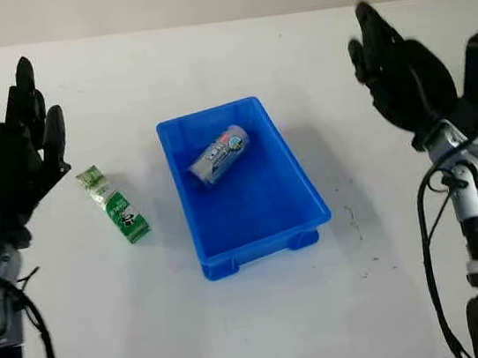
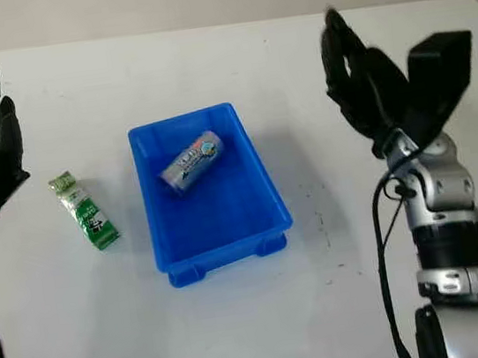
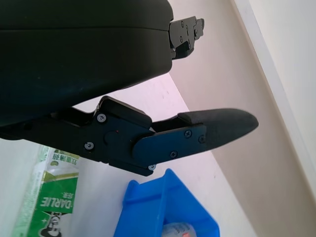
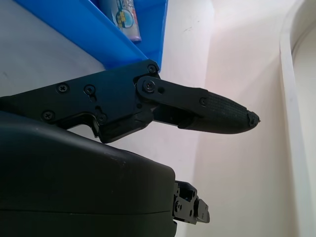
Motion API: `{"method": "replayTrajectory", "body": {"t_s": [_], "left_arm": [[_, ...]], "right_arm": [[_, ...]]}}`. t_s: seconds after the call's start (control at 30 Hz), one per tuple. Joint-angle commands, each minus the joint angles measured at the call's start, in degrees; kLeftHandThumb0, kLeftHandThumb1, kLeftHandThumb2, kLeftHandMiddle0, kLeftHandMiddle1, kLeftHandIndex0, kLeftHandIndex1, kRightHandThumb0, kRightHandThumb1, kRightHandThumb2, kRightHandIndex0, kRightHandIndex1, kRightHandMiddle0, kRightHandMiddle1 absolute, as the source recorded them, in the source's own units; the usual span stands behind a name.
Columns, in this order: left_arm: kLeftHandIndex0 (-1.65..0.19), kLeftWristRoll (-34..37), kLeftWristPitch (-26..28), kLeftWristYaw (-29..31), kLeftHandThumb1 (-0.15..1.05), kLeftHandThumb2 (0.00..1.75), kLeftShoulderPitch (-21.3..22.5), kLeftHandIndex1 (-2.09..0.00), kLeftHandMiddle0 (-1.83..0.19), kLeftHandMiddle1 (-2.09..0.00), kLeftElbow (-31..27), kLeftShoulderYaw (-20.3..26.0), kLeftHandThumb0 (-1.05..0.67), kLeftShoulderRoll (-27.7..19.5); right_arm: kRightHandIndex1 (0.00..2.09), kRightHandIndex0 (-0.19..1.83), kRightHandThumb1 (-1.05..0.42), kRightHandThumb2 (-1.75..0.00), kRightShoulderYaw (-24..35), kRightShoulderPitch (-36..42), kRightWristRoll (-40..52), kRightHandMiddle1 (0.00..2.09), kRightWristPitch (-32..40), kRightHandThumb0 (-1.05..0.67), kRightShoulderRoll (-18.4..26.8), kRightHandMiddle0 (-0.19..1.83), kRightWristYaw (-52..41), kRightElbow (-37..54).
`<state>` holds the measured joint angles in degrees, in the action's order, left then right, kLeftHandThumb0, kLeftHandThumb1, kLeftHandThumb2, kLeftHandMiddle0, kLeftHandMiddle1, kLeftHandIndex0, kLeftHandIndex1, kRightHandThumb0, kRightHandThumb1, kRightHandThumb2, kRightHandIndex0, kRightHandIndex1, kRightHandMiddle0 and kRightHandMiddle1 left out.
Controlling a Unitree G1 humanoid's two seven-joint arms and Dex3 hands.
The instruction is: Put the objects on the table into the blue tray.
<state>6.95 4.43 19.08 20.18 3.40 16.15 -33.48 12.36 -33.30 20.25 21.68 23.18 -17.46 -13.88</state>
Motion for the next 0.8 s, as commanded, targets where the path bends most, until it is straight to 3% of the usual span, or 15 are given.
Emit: {"method": "replayTrajectory", "body": {"t_s": [0.0,0.17,0.23,0.37,0.5,0.77], "left_arm": [[0.19,0.7,-0.8,2.3,1.05,0.45,1.9,0.00,0.19,0.00,1.6,0.7,-0.80,-2.6],[0.19,-1.9,-3.1,8.4,1.05,0.24,3.6,0.00,0.19,0.00,4.2,-0.9,-0.86,-8.6],[0.19,-1.4,-1.3,10.8,1.01,0.11,4.1,0.00,0.19,0.00,3.6,-1.3,-0.86,-10.2],[0.19,-1.5,3.4,14.7,0.90,0.03,5.4,0.00,0.19,0.00,2.0,-3.2,-0.80,-12.6],[0.13,-10.0,-0.9,16.3,0.88,0.04,6.4,-0.04,0.13,-0.04,1.4,-8.3,-0.82,-17.3],[-0.03,-25.8,-17.4,17.1,0.81,0.04,8.7,-0.10,-0.02,-0.09,3.4,-17.9,-0.74,-22.3]], "right_arm": [[0.00,-0.19,-1.05,-0.68,0.9,1.3,1.0,0.00,0.9,-0.77,-1.1,-0.19,0.1,2.2],[0.00,-0.19,-1.05,-0.72,0.5,3.1,0.6,0.00,2.2,-0.79,-3.0,-0.19,1.7,4.5],[0.00,-0.19,-1.05,-0.75,0.2,3.6,0.5,0.00,1.8,-0.80,-3.4,-0.19,1.3,4.8],[0.00,-0.19,-1.05,-0.79,-0.7,4.2,-0.7,0.00,-0.2,-0.80,-4.8,-0.19,1.6,5.4],[0.00,-0.19,-1.05,-0.82,-1.8,4.1,-2.4,0.00,-2.2,-0.80,-5.9,-0.19,2.1,5.6],[0.00,-0.19,-1.05,-0.82,-1.8,2.6,-3.2,0.00,-2.5,-0.79,-6.9,-0.19,2.9,5.3]]}}
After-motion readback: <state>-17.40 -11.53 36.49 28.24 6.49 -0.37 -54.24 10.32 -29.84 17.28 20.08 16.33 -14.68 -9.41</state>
